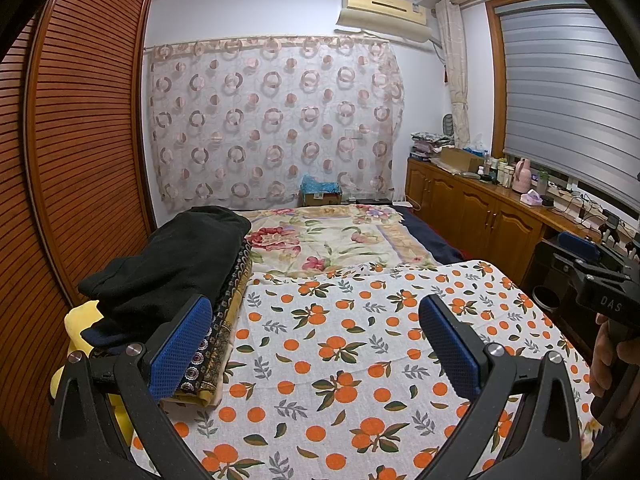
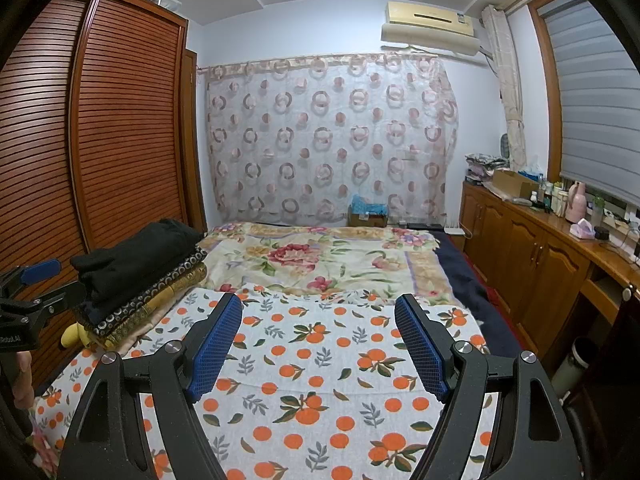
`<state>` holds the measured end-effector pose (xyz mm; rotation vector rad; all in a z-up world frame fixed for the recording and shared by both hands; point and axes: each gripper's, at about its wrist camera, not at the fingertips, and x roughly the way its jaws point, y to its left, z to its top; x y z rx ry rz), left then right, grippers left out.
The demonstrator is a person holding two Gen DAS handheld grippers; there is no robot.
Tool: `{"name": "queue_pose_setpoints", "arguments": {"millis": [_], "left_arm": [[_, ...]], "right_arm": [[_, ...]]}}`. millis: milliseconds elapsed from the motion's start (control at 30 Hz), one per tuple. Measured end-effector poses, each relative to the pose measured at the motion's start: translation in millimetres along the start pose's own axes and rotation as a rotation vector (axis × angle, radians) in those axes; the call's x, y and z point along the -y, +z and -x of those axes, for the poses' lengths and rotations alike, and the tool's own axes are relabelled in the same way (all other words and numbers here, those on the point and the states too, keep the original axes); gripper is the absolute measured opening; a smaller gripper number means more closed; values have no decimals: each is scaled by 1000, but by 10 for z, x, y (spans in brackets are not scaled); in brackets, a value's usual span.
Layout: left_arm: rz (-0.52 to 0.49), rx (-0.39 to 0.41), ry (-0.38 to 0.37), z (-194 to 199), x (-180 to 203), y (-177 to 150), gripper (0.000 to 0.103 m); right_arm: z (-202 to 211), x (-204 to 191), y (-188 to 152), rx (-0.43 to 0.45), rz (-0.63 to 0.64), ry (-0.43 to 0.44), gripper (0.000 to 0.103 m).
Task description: Fold small clothes
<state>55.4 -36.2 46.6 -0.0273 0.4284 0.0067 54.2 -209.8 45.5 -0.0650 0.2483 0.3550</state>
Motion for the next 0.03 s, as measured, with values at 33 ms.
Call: {"name": "queue_pose_setpoints", "arguments": {"millis": [33], "left_arm": [[0,0,1,-1,-2,-6,103]], "right_arm": [[4,1,-2,1,0,1,80]]}}
